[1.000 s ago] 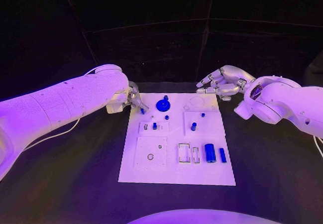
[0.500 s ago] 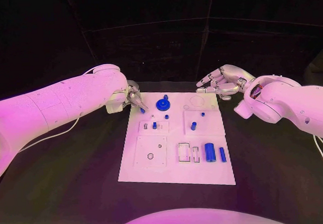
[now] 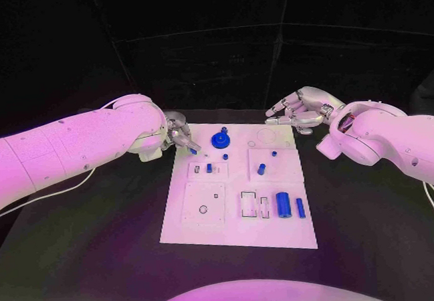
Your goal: Assemble the parts on the task board
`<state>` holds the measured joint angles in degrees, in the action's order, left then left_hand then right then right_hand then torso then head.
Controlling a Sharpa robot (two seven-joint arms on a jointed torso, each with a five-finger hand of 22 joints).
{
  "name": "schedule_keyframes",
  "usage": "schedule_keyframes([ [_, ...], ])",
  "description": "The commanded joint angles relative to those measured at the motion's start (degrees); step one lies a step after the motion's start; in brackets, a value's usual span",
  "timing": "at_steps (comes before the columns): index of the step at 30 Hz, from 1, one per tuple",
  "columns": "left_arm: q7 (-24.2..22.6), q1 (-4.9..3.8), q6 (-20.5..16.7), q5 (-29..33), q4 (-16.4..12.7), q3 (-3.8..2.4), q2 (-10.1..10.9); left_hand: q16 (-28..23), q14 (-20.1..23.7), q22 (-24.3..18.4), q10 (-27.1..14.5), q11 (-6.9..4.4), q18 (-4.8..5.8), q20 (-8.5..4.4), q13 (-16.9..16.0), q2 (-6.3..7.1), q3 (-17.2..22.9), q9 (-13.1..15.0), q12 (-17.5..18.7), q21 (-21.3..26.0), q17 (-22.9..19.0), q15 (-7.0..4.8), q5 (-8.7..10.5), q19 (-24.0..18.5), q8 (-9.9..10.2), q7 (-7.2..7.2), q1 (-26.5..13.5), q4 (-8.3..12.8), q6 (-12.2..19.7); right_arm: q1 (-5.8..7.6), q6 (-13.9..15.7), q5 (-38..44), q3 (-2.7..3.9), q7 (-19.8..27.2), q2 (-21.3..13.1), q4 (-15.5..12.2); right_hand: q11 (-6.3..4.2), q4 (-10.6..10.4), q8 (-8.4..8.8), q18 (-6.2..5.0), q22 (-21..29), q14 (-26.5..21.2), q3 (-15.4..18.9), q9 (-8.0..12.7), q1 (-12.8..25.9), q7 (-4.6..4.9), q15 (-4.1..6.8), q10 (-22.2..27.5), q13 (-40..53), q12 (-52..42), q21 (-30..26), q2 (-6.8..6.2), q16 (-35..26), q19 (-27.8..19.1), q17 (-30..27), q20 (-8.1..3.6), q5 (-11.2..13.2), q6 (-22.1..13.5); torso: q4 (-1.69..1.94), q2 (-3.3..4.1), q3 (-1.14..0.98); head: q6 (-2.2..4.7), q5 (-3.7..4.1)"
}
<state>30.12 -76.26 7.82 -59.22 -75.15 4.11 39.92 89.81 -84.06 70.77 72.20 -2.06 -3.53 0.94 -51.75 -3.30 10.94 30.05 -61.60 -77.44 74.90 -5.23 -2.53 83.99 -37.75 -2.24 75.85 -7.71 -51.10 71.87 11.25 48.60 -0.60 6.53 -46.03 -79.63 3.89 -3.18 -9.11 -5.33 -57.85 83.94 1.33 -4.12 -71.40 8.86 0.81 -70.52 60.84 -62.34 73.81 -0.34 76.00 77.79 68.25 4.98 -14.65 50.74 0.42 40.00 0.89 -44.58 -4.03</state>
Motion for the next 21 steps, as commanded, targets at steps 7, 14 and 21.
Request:
schedule_keyframes([
  [7,-1.64,1.32,-6.18,-0.06,-6.23,0.10,3.19,0.19,-5.94,0.22,0.78,-0.25,-0.24,-0.52,-0.10,1.75,8.56,0.70,-0.19,0.15,15.10,-0.47,-0.18,0.26,-0.41,0.45,-1.54,5.91,-0.11,0.11,-0.50,0.02,0.03,0.46,0.06,0.18,-0.18,-0.02,-0.35,-0.60,0.07,1.55,0.34,0.07,-0.01,-0.03,0.16,0.40,-0.09,0.38,-0.25,0.37,-0.31,-0.20,-0.05,-0.01,-0.31,-0.23,-0.06,0.02,0.02,-0.24,-0.41],
  [14,-1.35,1.88,-6.01,-1.63,-8.37,0.82,4.60,0.19,-5.94,0.32,0.90,-0.27,-0.23,-0.54,-0.07,2.47,10.35,0.78,-0.15,0.13,15.10,-0.49,-0.18,0.31,-0.54,0.46,-2.25,6.31,-0.11,0.10,-0.56,0.02,0.02,0.46,0.12,0.27,-0.18,-0.02,-0.35,-0.60,0.07,1.55,0.34,0.07,-0.01,-0.03,0.16,0.40,-0.09,0.38,-0.25,0.37,-0.31,-0.20,-0.05,-0.01,-0.31,-0.23,-0.18,0.04,0.03,-0.33,-0.50],
  [21,-0.75,2.06,-4.71,-2.71,-9.28,1.19,5.20,0.19,-5.94,0.38,0.98,-0.28,-0.22,-0.54,-0.06,2.98,11.64,0.83,-0.12,0.13,15.10,-0.49,-0.18,0.34,-0.65,0.47,-2.81,6.57,-0.13,0.10,-0.53,0.15,0.02,0.45,0.12,0.29,-0.18,-0.02,-0.35,-0.60,0.07,1.55,0.34,0.07,-0.01,-0.03,0.16,0.40,-0.09,0.38,-0.25,0.37,-0.31,-0.20,-0.05,-0.01,-0.31,-0.23,-0.16,0.06,-0.02,-0.51,-0.65],
])
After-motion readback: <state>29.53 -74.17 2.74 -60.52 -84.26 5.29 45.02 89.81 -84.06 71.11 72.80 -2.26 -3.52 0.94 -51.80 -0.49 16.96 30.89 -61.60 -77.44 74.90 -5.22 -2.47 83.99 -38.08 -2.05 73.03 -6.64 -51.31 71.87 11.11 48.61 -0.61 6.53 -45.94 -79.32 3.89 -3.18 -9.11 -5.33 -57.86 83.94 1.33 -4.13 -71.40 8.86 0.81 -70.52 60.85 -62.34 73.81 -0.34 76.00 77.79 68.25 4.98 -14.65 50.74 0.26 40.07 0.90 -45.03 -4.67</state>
